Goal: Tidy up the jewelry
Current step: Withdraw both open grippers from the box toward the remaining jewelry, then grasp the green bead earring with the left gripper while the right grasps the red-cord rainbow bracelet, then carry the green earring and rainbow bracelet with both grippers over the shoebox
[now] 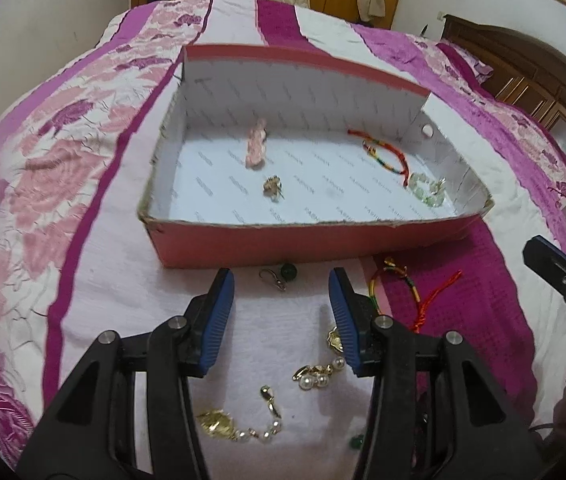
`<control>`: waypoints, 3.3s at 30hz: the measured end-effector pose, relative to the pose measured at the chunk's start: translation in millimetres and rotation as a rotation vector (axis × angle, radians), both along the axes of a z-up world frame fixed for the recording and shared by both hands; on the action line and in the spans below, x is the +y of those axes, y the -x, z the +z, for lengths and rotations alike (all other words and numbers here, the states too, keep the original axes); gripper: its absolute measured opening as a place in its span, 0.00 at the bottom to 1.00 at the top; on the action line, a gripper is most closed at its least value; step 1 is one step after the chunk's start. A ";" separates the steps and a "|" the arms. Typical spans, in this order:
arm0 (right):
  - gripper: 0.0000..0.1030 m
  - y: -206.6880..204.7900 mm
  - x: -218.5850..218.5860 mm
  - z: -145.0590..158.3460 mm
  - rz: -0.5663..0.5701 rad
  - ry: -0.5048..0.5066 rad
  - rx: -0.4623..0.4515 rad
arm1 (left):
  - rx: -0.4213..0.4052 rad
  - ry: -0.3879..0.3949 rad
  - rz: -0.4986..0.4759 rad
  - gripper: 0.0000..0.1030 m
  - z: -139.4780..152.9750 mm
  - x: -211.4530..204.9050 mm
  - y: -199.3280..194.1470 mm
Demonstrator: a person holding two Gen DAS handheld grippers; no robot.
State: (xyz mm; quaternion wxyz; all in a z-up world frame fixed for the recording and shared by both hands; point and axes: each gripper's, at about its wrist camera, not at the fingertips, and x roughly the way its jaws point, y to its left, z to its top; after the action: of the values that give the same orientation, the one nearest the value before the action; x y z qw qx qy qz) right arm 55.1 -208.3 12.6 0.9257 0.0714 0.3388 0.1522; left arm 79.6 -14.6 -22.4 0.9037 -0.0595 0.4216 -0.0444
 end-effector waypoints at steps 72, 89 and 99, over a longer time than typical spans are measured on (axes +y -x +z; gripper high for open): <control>0.06 -21.5 66.6 -59.8 0.107 0.054 0.232 | -0.116 0.080 0.059 0.00 34.2 30.4 34.2; 0.06 22.1 32.8 -3.0 0.107 -0.003 0.053 | -0.197 0.103 0.030 0.00 64.8 21.4 48.3; 0.06 26.2 29.5 31.0 0.111 -0.021 -0.059 | -0.259 0.102 0.018 0.00 85.0 20.4 48.0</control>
State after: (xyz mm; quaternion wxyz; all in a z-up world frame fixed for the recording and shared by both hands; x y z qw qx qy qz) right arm 29.0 -178.8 43.6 0.9247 0.0576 0.3131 0.2089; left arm 31.6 5.8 62.6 0.9467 -0.1028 0.2982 -0.0649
